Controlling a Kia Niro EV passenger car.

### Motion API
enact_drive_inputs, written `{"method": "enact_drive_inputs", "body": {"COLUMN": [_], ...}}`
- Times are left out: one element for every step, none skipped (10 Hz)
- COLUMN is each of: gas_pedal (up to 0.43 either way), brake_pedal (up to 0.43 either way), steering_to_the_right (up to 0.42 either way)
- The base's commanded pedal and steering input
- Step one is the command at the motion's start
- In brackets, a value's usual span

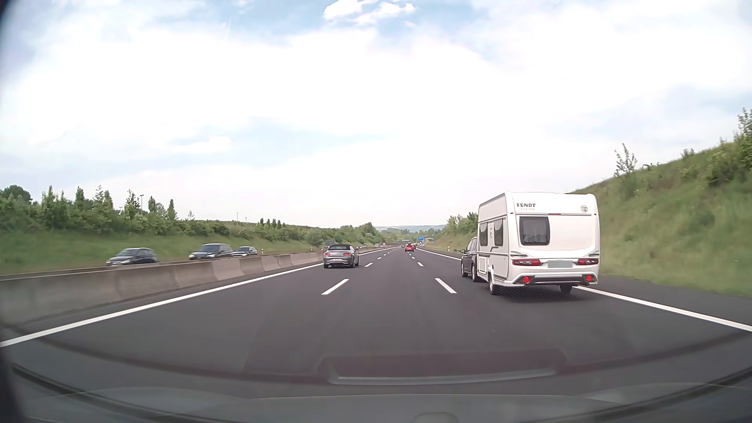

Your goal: Follow the waypoints while adhering to traffic rules and regulations

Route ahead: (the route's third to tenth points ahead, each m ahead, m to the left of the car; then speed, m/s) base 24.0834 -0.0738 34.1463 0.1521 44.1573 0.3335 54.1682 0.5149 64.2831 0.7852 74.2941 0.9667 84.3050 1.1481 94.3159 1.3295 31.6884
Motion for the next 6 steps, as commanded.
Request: {"method": "enact_drive_inputs", "body": {"gas_pedal": [0.0, 0.0, 0.0, 0.0, 0.0, 0.0], "brake_pedal": [0.0, 0.0, 0.0, 0.0, 0.0, 0.0], "steering_to_the_right": [-0.002, -0.003, -0.003, -0.003, -0.002, -0.002]}}
